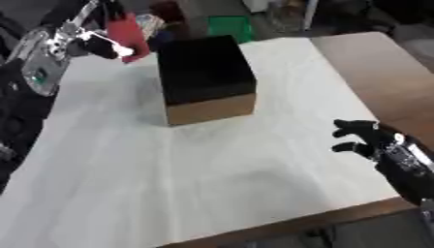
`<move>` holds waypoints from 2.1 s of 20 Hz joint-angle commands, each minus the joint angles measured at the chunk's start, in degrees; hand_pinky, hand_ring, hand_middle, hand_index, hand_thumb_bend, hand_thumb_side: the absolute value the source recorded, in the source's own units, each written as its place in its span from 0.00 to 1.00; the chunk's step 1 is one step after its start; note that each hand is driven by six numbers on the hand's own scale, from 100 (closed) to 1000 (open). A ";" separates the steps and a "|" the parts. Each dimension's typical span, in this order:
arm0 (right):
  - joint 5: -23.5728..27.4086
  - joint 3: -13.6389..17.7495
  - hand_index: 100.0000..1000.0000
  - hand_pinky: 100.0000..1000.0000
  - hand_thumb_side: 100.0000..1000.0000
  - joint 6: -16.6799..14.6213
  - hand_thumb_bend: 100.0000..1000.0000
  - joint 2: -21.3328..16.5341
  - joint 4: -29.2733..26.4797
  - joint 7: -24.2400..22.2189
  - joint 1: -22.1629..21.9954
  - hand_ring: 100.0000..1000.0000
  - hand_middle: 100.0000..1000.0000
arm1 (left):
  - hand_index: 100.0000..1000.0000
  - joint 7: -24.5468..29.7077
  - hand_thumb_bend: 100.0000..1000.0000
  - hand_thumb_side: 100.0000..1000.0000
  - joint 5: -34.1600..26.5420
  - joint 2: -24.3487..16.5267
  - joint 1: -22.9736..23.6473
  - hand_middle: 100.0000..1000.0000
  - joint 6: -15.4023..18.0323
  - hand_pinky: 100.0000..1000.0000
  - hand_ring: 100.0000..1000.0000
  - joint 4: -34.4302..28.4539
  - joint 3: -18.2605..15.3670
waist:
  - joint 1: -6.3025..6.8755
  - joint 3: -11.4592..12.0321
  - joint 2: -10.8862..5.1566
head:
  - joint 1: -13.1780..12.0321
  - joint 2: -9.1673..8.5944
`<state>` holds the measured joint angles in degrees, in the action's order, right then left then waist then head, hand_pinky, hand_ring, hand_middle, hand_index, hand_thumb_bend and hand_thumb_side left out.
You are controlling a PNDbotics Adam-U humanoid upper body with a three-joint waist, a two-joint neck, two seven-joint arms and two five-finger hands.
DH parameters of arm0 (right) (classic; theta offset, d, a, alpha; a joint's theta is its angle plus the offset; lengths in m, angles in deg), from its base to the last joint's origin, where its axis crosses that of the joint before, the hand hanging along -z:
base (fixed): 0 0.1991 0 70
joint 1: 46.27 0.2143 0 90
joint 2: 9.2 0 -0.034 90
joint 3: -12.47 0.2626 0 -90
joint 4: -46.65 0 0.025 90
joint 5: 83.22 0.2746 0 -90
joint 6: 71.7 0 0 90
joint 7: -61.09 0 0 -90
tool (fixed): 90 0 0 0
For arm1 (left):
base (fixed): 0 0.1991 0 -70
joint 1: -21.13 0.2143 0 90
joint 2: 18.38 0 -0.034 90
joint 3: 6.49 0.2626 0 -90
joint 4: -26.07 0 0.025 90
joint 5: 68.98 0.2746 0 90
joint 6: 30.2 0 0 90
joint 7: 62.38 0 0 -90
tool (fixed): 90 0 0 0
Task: Pick up objects on the table and place them in the box.
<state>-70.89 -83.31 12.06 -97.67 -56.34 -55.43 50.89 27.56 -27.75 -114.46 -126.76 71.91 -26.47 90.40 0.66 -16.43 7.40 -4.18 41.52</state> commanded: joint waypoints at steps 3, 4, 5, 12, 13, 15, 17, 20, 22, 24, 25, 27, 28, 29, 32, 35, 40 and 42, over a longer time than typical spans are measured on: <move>0.52 -0.64 0.80 0.74 0.76 0.14 0.00 -0.92 -0.48 -0.98 1.49 1.00 0.68 | 0.40 -3.84 0.57 0.03 2.17 3.03 -2.68 0.23 0.51 0.46 0.33 1.04 1.32 | 0.16 -1.51 -0.34 | -0.90 -1.51; 0.55 -0.73 0.80 0.74 0.76 0.19 0.00 -0.85 -0.48 -1.09 1.64 1.00 0.68 | 0.42 -4.47 0.59 0.03 3.26 3.74 -2.79 0.25 0.53 0.48 0.35 1.59 1.44 | 0.23 -1.90 -0.23 | -1.00 -1.67; 0.57 -0.79 0.80 0.74 0.76 0.23 0.00 -0.79 -0.49 -1.18 1.76 1.00 0.68 | 0.47 -4.96 0.60 0.03 4.55 4.38 -2.82 0.30 0.51 0.50 0.39 2.24 1.54 | 0.27 -2.26 -0.12 | -1.03 -1.81; 0.51 -0.71 0.80 0.74 0.76 0.22 0.00 -0.57 -0.54 -1.20 1.77 1.00 0.68 | 0.73 -7.68 0.79 0.00 10.38 6.75 -1.84 0.52 0.15 0.59 0.53 6.24 0.82 | 0.07 -3.19 0.35 | -0.83 -2.41; 0.48 -0.66 0.80 0.74 0.76 0.20 0.00 -0.56 -0.53 -1.15 1.71 1.00 0.68 | 0.76 -8.01 0.77 0.00 10.31 6.64 -1.74 0.54 0.31 0.60 0.55 6.05 0.73 | 0.04 -3.12 0.39 | -0.73 -2.44; 0.39 -0.56 0.80 0.74 0.76 0.16 0.00 -0.53 -0.53 -1.05 1.62 1.00 0.68 | 0.76 -8.92 0.79 0.02 8.91 6.20 -1.53 0.55 0.56 0.60 0.56 5.05 0.45 | -0.02 -2.88 0.44 | -0.57 -2.45; 0.36 -0.44 0.80 0.74 0.76 0.14 0.00 -0.48 -0.53 -0.93 1.56 1.00 0.68 | 0.76 -9.52 0.81 0.06 6.38 5.29 -1.29 0.57 0.66 0.61 0.58 3.42 0.49 | -0.11 -2.47 0.45 | -0.22 -2.41; 0.28 -0.25 0.80 0.74 0.76 0.08 0.00 -0.47 -0.54 -0.76 1.36 1.00 0.69 | 0.76 -7.95 0.84 0.10 1.95 3.43 -0.60 0.60 1.06 0.63 0.61 -0.14 1.05 | -0.29 -1.62 0.41 | 0.32 -2.29; 0.23 -0.10 0.80 0.74 0.76 0.01 0.00 -0.46 -0.54 -0.62 1.24 1.00 0.69 | 0.75 -6.35 0.85 0.10 -1.74 1.54 0.38 0.60 1.49 0.63 0.61 -3.91 1.45 | -0.49 -0.97 0.35 | 0.67 -2.24; 0.19 0.11 0.80 0.74 0.76 -0.05 0.00 -0.47 -0.51 -0.43 1.01 1.00 0.69 | 0.74 -4.91 0.74 0.16 -5.81 -0.80 1.89 0.58 1.61 0.62 0.59 -8.50 1.61 | -0.66 -0.19 0.27 | 1.03 -2.13; 0.14 0.22 0.80 0.74 0.76 -0.08 0.00 -0.48 -0.49 -0.32 0.89 1.00 0.68 | 0.73 -4.24 0.86 0.09 -8.09 -2.12 2.92 0.57 1.50 0.62 0.59 -11.08 1.59 | -0.72 0.22 0.22 | 1.19 -2.07; 0.07 0.43 0.80 0.74 0.76 -0.11 0.00 -0.44 -0.43 -0.13 0.64 1.00 0.69 | 0.73 -3.08 0.86 0.09 -13.13 -4.82 5.67 0.57 0.80 0.62 0.59 -16.62 1.15 | -0.84 1.17 0.08 | 1.65 -1.93; 0.04 0.50 0.80 0.74 0.76 -0.12 0.00 -0.40 -0.41 -0.06 0.57 1.00 0.69 | 0.73 -2.55 0.86 0.09 -15.62 -6.10 7.23 0.57 0.33 0.62 0.59 -19.45 0.83 | -0.93 1.79 0.03 | 1.86 -1.90; 0.02 0.55 0.80 0.74 0.76 -0.14 0.00 -0.37 -0.41 -0.01 0.52 1.00 0.69 | 0.73 -2.05 0.86 0.09 -17.85 -7.24 8.71 0.57 -0.23 0.62 0.59 -22.15 0.46 | -1.01 2.26 0.01 | 2.01 -1.87; -0.03 0.80 0.80 0.74 0.76 -0.21 0.00 -0.29 -0.41 0.20 0.45 1.00 0.69 | 0.74 -0.19 0.88 0.11 -22.67 -10.10 14.06 0.58 -1.75 0.63 0.61 -30.03 -1.15 | -1.24 3.56 0.04 | 2.51 -1.78; -0.08 0.88 0.80 0.74 0.76 -0.22 0.00 -0.13 -0.40 0.27 0.35 1.00 0.69 | 0.74 2.19 0.90 0.15 -24.58 -11.82 19.70 0.61 -2.91 0.64 0.64 -36.98 -3.08 | -1.60 4.87 0.13 | 2.77 -1.71; -0.19 0.90 0.80 0.74 0.76 -0.26 0.00 -0.09 -0.42 0.27 0.38 1.00 0.69 | 0.78 4.18 0.93 0.24 -25.08 -12.25 22.37 0.72 -4.82 0.70 0.75 -40.96 -4.19 | -1.70 5.41 0.34 | 2.94 -1.73; -0.33 1.31 0.80 0.74 0.76 -0.30 0.00 -0.03 -0.41 0.53 0.35 1.00 0.69 | 0.79 5.45 0.91 0.27 -23.97 -11.47 24.32 0.75 -5.04 0.72 0.78 -39.90 -3.93 | -1.81 6.69 0.71 | 3.98 -1.88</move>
<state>-70.82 -82.72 11.87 -97.16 -56.32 -55.15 50.80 32.33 -51.93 -124.71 -101.93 67.10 -65.73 87.10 -1.08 -9.43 8.80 -0.70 39.76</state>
